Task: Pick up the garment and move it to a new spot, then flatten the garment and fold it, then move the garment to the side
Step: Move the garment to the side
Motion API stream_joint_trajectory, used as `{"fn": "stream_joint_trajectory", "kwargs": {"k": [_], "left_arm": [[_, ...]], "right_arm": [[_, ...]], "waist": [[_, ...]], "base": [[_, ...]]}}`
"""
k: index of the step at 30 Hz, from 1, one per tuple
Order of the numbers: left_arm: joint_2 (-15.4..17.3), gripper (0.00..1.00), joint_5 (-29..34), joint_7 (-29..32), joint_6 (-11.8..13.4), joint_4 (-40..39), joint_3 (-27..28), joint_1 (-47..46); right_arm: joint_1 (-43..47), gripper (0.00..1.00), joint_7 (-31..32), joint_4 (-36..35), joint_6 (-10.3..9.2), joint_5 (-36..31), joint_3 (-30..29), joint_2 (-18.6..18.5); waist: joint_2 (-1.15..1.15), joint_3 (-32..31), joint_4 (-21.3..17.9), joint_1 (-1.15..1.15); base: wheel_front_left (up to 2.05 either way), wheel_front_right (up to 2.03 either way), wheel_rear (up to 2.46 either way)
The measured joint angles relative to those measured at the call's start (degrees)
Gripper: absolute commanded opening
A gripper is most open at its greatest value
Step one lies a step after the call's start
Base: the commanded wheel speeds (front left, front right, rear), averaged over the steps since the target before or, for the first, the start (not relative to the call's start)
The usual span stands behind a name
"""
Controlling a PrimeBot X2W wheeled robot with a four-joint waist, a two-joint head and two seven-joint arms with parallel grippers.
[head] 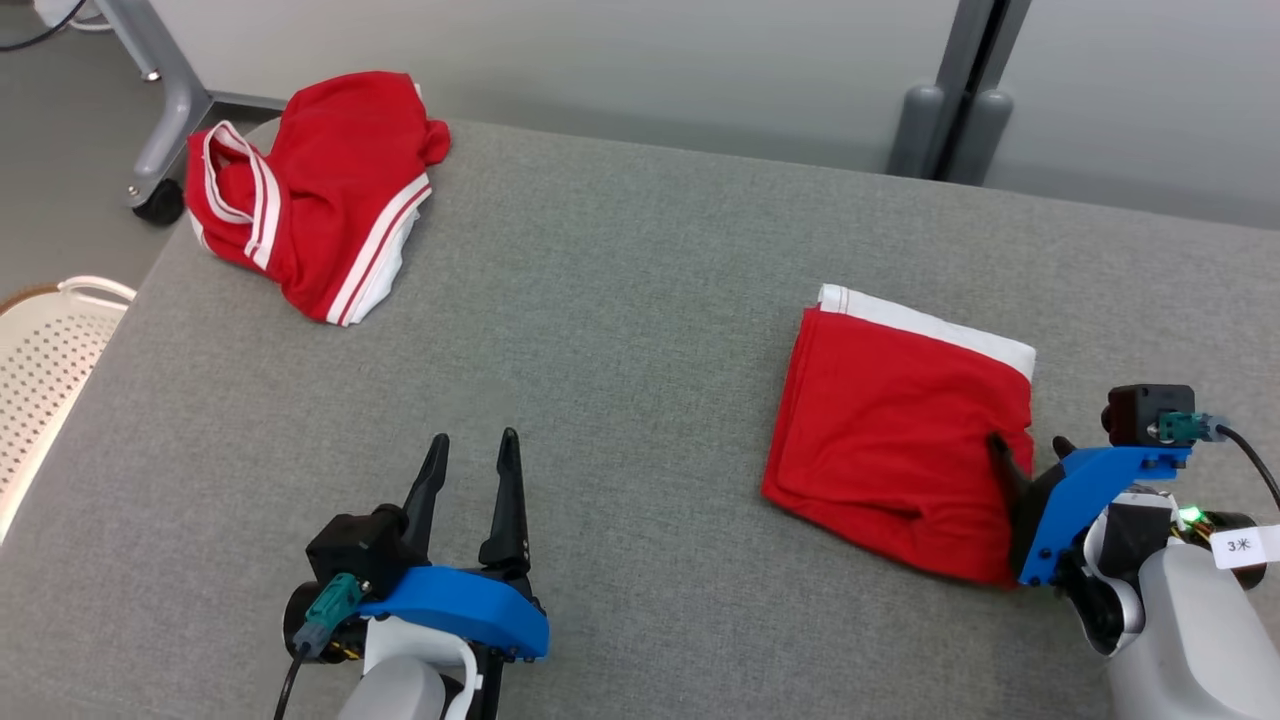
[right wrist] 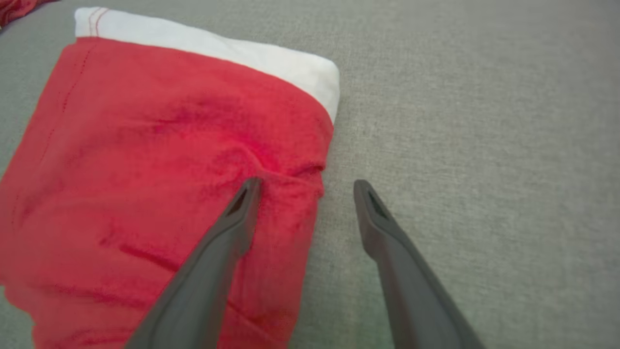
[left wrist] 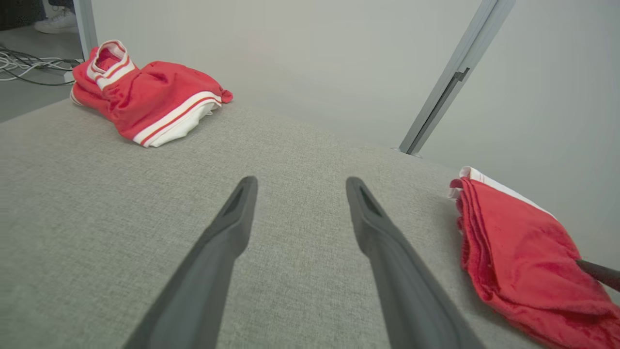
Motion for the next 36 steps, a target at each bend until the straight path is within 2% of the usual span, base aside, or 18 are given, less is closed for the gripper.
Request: {"fn": "stream_joint_trajectory", "kwargs": {"k": [7,8,9,10,12,16,20,24,31,36], "left_arm": [[-0.1,1.00,0.2,0.0,-0.2,0.0,0.4,0.1],[-0.2,1.00,0.3,0.0,-0.2,0.0,0.5,0.1],[-0.2,1.00,0.3,0.0,-0.3,0.0,0.5,0.1],[-0.2,1.00,0.4,0.0,-0.3,0.0,0.4,0.1],[-0.2,1.00,0.7,0.0,-0.4,0.0,0.4,0.1],[-0.2,1.00,1.0,0.0,-0.5,-0.2,0.2,0.1],[-0.2,1.00,1.3,0.0,-0.6,-0.6,-0.1,0.1],[-0.2,1.00,1.8,0.0,-0.9,-1.3,-0.8,-0.9],[0.3,1.00,3.3,0.8,-1.0,-3.2,-2.5,-3.0],[1.4,1.00,3.9,2.3,-0.9,-4.8,-3.0,-3.9]], "right_arm": [[0.1,1.00,1.4,2.9,0.00,1.9,2.1,-1.0],[-0.1,0.75,1.4,3.2,-0.01,2.1,2.6,-1.0],[-0.3,0.64,1.3,3.5,-0.01,2.5,3.0,-1.0],[-0.5,0.35,1.2,3.8,-0.01,2.7,3.6,-1.0],[-1.1,0.00,0.9,4.4,0.00,3.0,4.7,-0.9],[-2.0,0.00,-0.9,4.8,0.00,3.3,6.7,-1.0],[-3.8,0.00,-2.5,4.8,0.01,3.9,9.1,-1.8],[-5.9,0.00,-4.0,4.6,0.00,3.9,10.1,-4.0],[-8.0,0.00,-6.0,3.0,0.00,4.5,10.6,-7.8],[-8.1,0.00,-6.8,2.1,0.00,5.4,9.7,-8.8]], "waist": [[0.00,1.2,1.3,0.00],[-0.01,1.2,1.2,0.00],[-0.01,1.2,1.1,0.00],[-0.02,1.3,0.9,-0.01],[-0.02,1.4,0.5,-0.01],[-0.01,1.8,-1.0,-0.01],[-0.01,2.8,-4.1,0.00],[-0.01,4.6,-9.1,0.00],[-0.01,8.4,-20.0,0.01],[-0.01,10.0,-26.2,0.00]], "base": [[0.00,0.00,0.00],[0.00,0.00,0.00],[0.00,0.00,0.00],[0.00,0.00,0.00],[0.00,0.00,0.00],[0.00,0.00,0.00],[0.00,0.00,0.00],[0.00,0.00,0.00],[0.00,0.00,0.00],[0.00,0.00,0.00]]}}
